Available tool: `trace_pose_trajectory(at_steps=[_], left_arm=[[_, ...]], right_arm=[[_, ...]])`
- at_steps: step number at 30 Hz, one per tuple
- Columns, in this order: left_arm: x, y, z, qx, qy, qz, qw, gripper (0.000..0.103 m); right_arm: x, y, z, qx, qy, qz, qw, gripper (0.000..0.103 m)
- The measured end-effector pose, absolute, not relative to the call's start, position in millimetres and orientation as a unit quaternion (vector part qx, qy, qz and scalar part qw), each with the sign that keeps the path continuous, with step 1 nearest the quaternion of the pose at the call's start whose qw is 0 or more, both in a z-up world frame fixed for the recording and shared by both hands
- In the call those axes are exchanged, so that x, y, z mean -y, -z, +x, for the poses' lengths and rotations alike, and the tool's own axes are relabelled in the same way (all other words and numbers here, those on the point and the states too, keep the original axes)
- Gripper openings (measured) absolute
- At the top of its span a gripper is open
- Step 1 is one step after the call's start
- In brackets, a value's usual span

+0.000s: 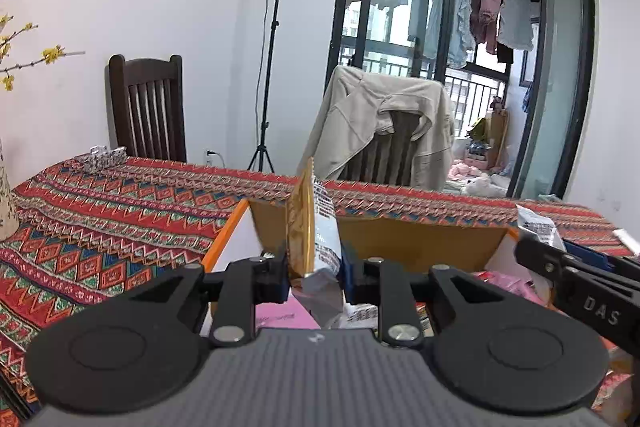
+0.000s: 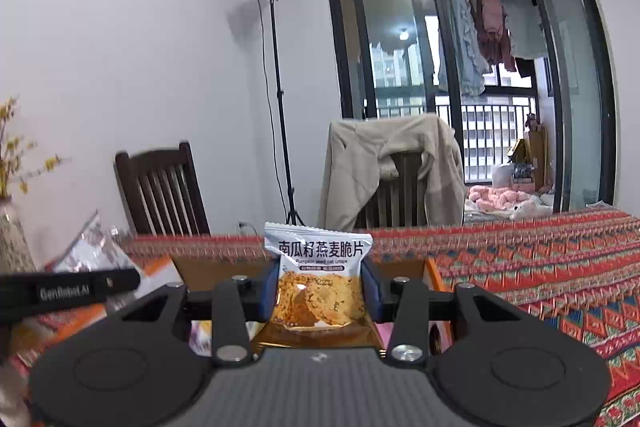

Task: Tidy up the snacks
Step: 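Carry both packets into the box and open both tools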

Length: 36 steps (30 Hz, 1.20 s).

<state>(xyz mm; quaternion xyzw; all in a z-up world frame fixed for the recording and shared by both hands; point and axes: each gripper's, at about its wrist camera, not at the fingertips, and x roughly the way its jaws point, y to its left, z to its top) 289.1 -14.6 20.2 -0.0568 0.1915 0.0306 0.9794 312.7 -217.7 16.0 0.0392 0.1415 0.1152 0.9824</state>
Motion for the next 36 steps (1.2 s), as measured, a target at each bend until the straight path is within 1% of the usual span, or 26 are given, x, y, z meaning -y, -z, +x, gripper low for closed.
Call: trace_pose_trajectory(at_steps=[7, 9, 10, 11, 12, 13, 14, 15, 16, 17, 19, 29, 36], left_arm=[[5, -1, 297, -0.207, -0.040, -0.051, 0.976, 0.025], [4, 1, 295, -0.205, -0.044, -0.052, 0.976, 0.025], [3, 2, 294, -0.202, -0.046, -0.053, 0.977, 0.028], [3, 1, 292, -0.201, -0.047, -0.056, 0.977, 0.032], [1, 1, 291, -0.198, -0.049, -0.060, 0.977, 0.046], [-1, 1, 290, -0.195, -0.053, -0.064, 0.977, 0.063], [-2, 0, 288, -0.190, -0.060, -0.066, 0.978, 0.070], [-4, -1, 286, -0.184, -0.066, -0.068, 0.978, 0.085], [-5, -1, 283, -0.176, -0.070, -0.073, 0.979, 0.098], [-6, -2, 281, -0.170, -0.074, -0.077, 0.980, 0.103], [-7, -3, 278, -0.160, -0.082, -0.081, 0.980, 0.103], [-8, -8, 281, -0.165, -0.085, -0.090, 0.978, 0.103], [-12, -32, 268, -0.156, -0.100, -0.105, 0.977, 0.103]], right_arm=[[218, 0, 317, -0.166, -0.124, 0.036, 0.978, 0.042], [218, 2, 316, -0.170, -0.124, 0.034, 0.977, 0.045], [218, 2, 315, -0.172, -0.123, 0.035, 0.977, 0.045], [219, 1, 315, -0.172, -0.120, 0.036, 0.977, 0.049], [220, 2, 314, -0.172, -0.119, 0.038, 0.977, 0.060], [221, 2, 313, -0.173, -0.119, 0.041, 0.977, 0.067], [222, 2, 313, -0.173, -0.118, 0.045, 0.977, 0.081], [224, 2, 311, -0.172, -0.118, 0.047, 0.977, 0.092], [225, 2, 309, -0.171, -0.117, 0.049, 0.977, 0.096], [226, 2, 308, -0.169, -0.115, 0.050, 0.977, 0.102], [229, 2, 308, -0.170, -0.114, 0.056, 0.977, 0.103], [230, 1, 309, -0.172, -0.109, 0.057, 0.977, 0.103], [231, -15, 301, -0.166, -0.107, 0.055, 0.979, 0.103]])
